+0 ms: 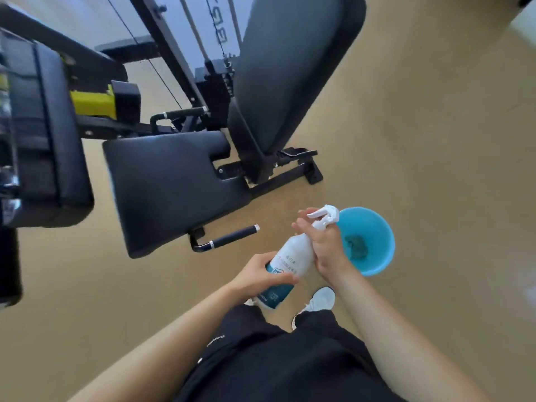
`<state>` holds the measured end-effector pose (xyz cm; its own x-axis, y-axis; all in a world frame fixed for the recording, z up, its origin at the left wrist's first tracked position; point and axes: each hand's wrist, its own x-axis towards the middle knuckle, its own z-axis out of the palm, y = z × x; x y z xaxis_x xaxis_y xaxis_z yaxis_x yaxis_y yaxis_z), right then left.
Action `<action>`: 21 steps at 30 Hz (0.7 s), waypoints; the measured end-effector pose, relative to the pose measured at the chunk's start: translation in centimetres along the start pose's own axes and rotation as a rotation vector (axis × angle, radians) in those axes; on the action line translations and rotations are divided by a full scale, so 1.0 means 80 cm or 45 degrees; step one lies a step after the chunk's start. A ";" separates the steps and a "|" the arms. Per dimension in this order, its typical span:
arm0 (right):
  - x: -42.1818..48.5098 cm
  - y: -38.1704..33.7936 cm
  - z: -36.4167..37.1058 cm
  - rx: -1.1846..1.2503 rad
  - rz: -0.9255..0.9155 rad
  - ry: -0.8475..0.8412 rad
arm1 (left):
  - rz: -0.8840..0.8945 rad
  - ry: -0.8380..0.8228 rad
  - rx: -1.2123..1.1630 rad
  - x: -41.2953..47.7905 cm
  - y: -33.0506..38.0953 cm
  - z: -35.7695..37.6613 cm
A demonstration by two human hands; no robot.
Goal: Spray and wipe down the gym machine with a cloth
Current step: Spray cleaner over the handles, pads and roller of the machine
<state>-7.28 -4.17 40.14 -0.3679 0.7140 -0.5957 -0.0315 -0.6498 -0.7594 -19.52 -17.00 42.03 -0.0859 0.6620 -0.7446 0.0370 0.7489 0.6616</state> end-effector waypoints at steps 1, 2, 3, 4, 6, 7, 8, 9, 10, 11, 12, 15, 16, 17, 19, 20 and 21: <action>-0.002 0.001 0.026 -0.071 -0.017 -0.018 | 0.008 0.020 -0.058 -0.010 -0.005 -0.018; -0.002 0.004 0.051 -0.126 -0.025 -0.038 | 0.020 0.038 -0.107 -0.019 -0.012 -0.036; -0.003 0.006 0.077 -0.168 -0.028 -0.057 | 0.032 0.057 -0.149 -0.028 -0.020 -0.054; -0.002 0.008 0.102 -0.211 -0.032 -0.068 | 0.044 0.080 -0.196 -0.035 -0.029 -0.071; 0.001 0.011 0.148 -0.323 -0.052 -0.085 | 0.064 0.116 -0.323 -0.048 -0.045 -0.101; 0.002 0.013 0.170 -0.379 -0.063 -0.098 | 0.077 0.127 -0.382 -0.054 -0.052 -0.115; 0.005 0.014 0.190 -0.422 -0.072 -0.112 | 0.087 0.142 -0.431 -0.057 -0.057 -0.127; 0.009 0.016 0.209 -0.456 -0.078 -0.124 | 0.093 0.161 -0.478 -0.060 -0.062 -0.138; 0.014 0.018 0.227 -0.487 -0.077 -0.127 | 0.096 0.179 -0.514 -0.063 -0.067 -0.148; 0.018 0.019 0.242 -0.513 -0.069 -0.127 | 0.103 0.198 -0.539 -0.063 -0.070 -0.156; 0.024 0.020 0.257 -0.532 -0.052 -0.129 | 0.110 0.218 -0.556 -0.063 -0.073 -0.163; 0.043 0.018 0.287 -0.546 0.017 -0.160 | 0.095 0.298 -0.582 -0.057 -0.075 -0.180; 0.050 0.016 0.294 -0.568 0.037 -0.164 | 0.091 0.324 -0.589 -0.053 -0.075 -0.184; 0.058 0.014 0.301 -0.591 0.058 -0.167 | 0.089 0.343 -0.603 -0.049 -0.073 -0.188; 0.078 0.011 0.312 -0.654 0.099 -0.180 | 0.083 0.372 -0.649 -0.038 -0.068 -0.194; 0.091 0.009 0.317 -0.692 0.115 -0.198 | 0.074 0.388 -0.667 -0.031 -0.064 -0.197; 0.104 0.007 0.322 -0.725 0.132 -0.229 | 0.059 0.407 -0.684 -0.023 -0.059 -0.200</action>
<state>-34.29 -5.28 41.50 -0.4953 0.5671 -0.6580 0.4971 -0.4362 -0.7501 -35.47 -22.23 41.74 -0.3931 0.5898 -0.7054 -0.4508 0.5450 0.7070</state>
